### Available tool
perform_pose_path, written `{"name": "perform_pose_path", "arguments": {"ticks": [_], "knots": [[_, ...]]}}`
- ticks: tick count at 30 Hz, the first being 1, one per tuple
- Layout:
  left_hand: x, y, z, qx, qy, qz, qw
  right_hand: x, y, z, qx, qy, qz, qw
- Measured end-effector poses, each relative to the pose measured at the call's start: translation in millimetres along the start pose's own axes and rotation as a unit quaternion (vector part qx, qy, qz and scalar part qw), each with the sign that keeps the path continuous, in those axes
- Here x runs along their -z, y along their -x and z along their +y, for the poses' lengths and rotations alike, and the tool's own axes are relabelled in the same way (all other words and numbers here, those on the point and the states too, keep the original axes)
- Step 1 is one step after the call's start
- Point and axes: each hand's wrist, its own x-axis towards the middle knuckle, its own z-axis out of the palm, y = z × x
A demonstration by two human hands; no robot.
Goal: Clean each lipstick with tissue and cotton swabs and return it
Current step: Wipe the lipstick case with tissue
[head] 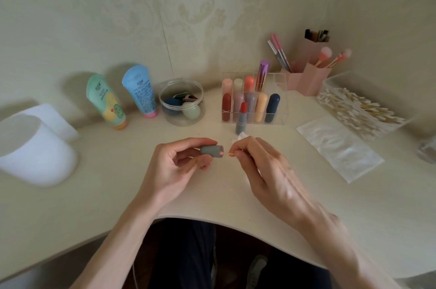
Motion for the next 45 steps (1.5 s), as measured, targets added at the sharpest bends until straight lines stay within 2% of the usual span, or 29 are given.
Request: {"name": "perform_pose_path", "arguments": {"ticks": [18,28,37,43,45], "knots": [[-1,0,3,0.002,-0.012,-0.012,1.0,-5,-1,3,-0.03,0.035,0.052,0.998],[1,1,4,0.016,0.003,0.0,1.0,-7,1,6,-0.02,0.078,0.052,0.995],[2,1,4,0.029,0.017,0.028,0.999,-6,2,2,-0.032,0.025,-0.003,0.999],[2,1,1,0.026,-0.01,0.027,0.999,2,4,4,-0.093,-0.101,-0.046,0.989],[3,0,2,0.027,-0.004,0.032,0.999,8,2,7,-0.106,-0.147,-0.038,0.983]]}}
